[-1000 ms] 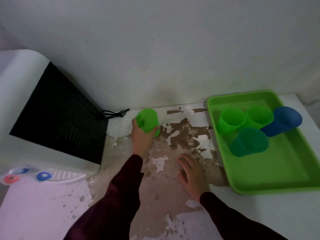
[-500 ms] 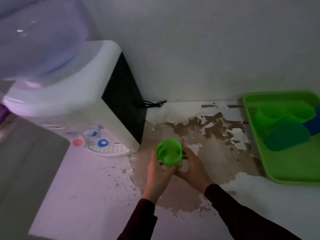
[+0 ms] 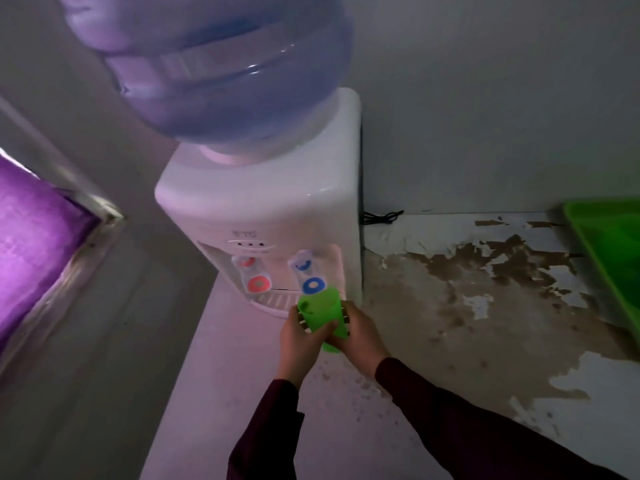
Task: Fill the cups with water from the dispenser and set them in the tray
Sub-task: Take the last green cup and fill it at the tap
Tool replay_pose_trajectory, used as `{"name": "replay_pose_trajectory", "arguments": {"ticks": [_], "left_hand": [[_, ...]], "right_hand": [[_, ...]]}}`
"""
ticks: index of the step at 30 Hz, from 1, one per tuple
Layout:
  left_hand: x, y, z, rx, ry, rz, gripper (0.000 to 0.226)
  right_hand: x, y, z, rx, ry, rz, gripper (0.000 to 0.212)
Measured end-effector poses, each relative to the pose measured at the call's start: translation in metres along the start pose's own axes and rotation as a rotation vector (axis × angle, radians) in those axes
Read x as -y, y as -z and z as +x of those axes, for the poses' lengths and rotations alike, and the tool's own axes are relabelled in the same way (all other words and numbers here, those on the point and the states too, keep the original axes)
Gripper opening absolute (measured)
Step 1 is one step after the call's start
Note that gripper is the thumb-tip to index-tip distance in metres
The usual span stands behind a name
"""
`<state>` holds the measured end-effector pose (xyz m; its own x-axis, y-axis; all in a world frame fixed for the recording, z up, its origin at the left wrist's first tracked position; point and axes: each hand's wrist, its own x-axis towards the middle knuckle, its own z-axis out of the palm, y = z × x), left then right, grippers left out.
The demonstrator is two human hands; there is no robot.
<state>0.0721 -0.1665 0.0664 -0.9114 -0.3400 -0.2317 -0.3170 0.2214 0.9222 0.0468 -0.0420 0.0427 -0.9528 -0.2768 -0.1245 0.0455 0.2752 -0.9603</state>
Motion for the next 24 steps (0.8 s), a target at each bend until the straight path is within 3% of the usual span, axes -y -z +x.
{"name": "replay_pose_trajectory", "arguments": {"ticks": [5,10,15,20,24], "left_hand": [[-0.007,0.017,0.027,0.042,-0.081,-0.029,0.057],[-0.006,0.023,0.037,0.063,-0.167,-0.056,0.065],[0.003,0.022,0.040,0.103,-0.198,-0.059,0.064],[0.008,0.019,0.042,0.134,-0.224,-0.082,0.065],[0.002,0.021,0.037,0.185,-0.218,-0.132,0.077]], "right_hand": [[0.016,-0.015,0.018,-0.088,0.018,0.001,0.047],[0.021,-0.031,0.028,-0.209,0.005,-0.231,0.068],[0.015,-0.035,0.026,-0.220,-0.008,-0.219,0.074],[0.011,-0.029,0.022,-0.185,-0.001,-0.139,0.062],[0.014,-0.017,0.009,-0.257,-0.043,-0.237,0.036]]}}
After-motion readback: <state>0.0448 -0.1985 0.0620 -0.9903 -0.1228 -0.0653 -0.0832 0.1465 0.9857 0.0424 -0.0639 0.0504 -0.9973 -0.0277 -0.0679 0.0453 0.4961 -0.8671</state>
